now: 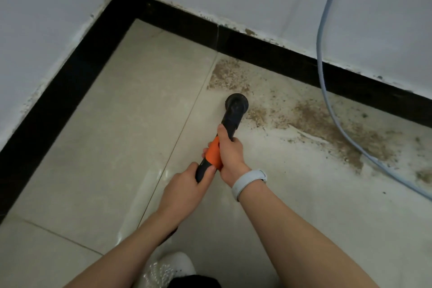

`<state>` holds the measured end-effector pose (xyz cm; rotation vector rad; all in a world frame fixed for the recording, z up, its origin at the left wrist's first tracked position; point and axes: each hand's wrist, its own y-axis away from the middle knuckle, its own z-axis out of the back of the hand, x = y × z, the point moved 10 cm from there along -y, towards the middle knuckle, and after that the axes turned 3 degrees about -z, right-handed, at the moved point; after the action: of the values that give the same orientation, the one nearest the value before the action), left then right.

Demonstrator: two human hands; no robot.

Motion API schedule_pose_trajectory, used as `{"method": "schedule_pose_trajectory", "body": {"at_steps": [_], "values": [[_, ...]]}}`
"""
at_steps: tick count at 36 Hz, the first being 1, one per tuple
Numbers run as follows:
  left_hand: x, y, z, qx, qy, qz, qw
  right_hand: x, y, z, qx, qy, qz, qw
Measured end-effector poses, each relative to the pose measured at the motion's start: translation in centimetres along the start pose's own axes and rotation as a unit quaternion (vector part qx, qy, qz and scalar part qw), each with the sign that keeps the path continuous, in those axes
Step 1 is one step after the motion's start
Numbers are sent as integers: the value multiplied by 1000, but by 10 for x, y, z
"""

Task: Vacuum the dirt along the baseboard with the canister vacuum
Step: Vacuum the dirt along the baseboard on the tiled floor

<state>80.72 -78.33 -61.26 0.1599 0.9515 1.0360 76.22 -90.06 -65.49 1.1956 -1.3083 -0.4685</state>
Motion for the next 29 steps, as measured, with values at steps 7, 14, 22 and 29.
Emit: {"method": "schedule_pose_trajectory", "body": {"at_steps": [7, 14, 22, 29], "values": [[9, 2, 9, -3, 62, 9, 998, -11, 11, -16, 42, -3, 31, 999], [36, 7, 33, -56, 61, 6, 997, 8, -2, -66, 71, 62, 20, 995], [39, -1, 36, -64, 55, -1, 996, -17, 2, -74, 125, 18, 14, 992], [17, -36, 43, -63, 97, -14, 993, 23, -8, -80, 66, 53, 40, 996]]}}
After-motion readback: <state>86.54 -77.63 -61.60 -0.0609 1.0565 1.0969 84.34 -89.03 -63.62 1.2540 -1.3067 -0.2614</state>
